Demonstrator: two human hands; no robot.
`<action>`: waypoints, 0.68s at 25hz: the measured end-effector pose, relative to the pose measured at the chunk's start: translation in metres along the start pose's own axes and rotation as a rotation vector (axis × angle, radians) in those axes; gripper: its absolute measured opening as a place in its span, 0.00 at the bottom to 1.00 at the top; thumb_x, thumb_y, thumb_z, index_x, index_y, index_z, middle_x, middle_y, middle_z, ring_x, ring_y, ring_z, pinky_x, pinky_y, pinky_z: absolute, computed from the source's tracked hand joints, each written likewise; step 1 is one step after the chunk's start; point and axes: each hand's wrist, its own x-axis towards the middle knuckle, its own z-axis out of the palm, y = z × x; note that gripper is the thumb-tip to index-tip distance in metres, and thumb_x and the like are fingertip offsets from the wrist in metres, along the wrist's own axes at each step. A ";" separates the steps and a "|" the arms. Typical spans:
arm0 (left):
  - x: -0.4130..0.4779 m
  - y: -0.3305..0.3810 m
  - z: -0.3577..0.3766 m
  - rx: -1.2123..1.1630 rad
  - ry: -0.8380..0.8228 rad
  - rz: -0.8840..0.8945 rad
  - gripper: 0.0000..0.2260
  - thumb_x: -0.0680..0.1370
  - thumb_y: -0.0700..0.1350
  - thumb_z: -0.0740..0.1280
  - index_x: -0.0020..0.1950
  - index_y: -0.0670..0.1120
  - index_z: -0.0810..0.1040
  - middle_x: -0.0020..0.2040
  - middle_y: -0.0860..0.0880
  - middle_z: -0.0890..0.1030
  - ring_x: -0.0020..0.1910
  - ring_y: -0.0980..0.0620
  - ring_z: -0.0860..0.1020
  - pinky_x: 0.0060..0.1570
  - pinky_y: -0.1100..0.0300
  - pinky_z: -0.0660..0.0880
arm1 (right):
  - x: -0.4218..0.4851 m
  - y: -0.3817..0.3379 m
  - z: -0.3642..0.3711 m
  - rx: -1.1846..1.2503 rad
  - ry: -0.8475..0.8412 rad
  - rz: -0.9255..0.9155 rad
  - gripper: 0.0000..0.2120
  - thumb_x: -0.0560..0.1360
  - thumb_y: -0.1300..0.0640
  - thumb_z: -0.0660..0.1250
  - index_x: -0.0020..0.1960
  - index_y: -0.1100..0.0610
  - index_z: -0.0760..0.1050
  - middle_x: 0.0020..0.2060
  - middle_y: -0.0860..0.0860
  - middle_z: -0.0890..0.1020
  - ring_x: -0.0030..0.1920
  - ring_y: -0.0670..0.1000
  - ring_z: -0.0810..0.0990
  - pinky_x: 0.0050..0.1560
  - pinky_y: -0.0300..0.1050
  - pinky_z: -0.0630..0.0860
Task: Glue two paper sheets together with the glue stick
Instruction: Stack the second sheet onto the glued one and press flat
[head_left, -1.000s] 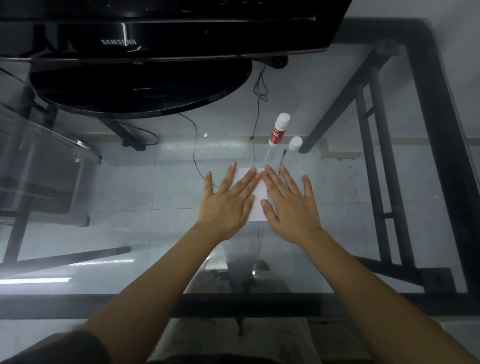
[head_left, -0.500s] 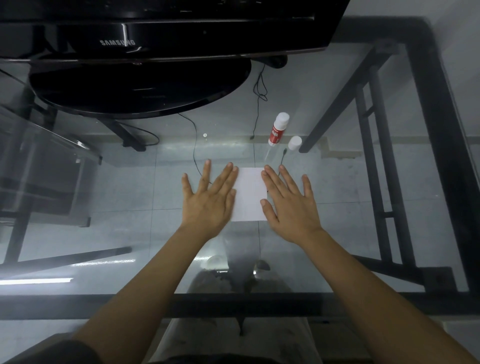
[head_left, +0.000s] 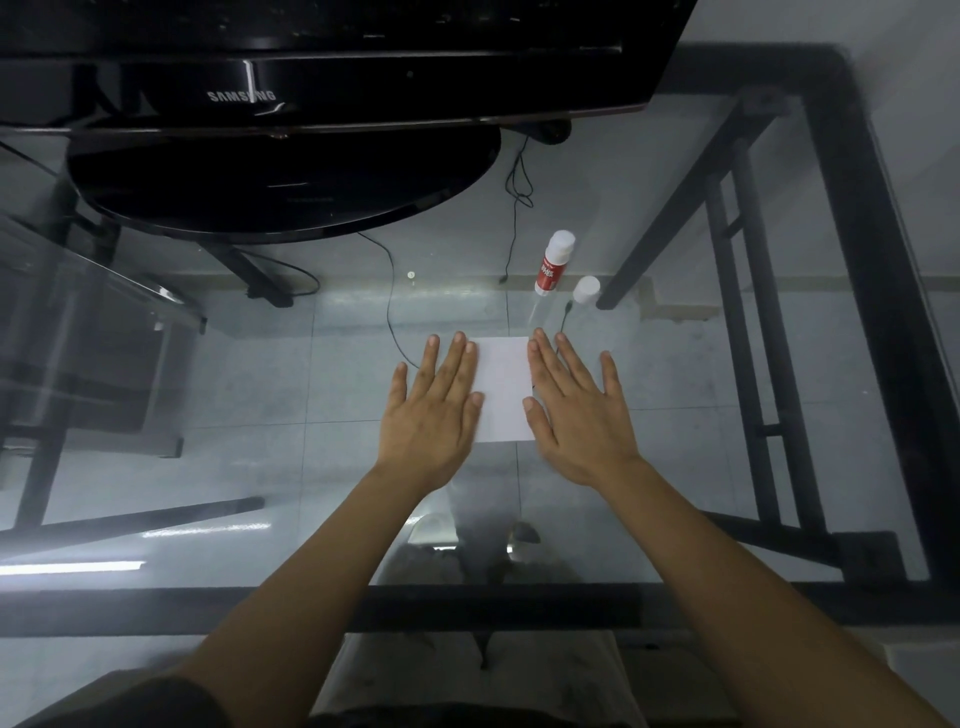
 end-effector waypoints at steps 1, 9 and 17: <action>0.000 0.000 0.000 -0.011 0.001 0.005 0.24 0.78 0.58 0.36 0.72 0.52 0.31 0.72 0.55 0.32 0.69 0.53 0.26 0.67 0.51 0.31 | 0.000 0.000 -0.001 0.013 -0.001 0.000 0.27 0.76 0.42 0.34 0.70 0.50 0.29 0.73 0.46 0.37 0.74 0.49 0.38 0.70 0.57 0.35; -0.002 -0.005 -0.010 -0.370 0.117 0.006 0.26 0.80 0.57 0.45 0.74 0.51 0.38 0.76 0.53 0.41 0.73 0.56 0.38 0.71 0.56 0.40 | -0.009 0.004 -0.009 0.260 0.123 0.045 0.29 0.76 0.42 0.36 0.74 0.53 0.42 0.74 0.47 0.45 0.74 0.47 0.44 0.72 0.50 0.39; 0.046 0.027 -0.051 -0.535 0.283 0.017 0.20 0.77 0.46 0.64 0.68 0.42 0.68 0.64 0.40 0.75 0.60 0.44 0.74 0.61 0.55 0.69 | -0.017 0.027 -0.002 0.218 0.080 0.344 0.28 0.79 0.45 0.44 0.75 0.55 0.40 0.76 0.52 0.44 0.74 0.50 0.40 0.71 0.48 0.37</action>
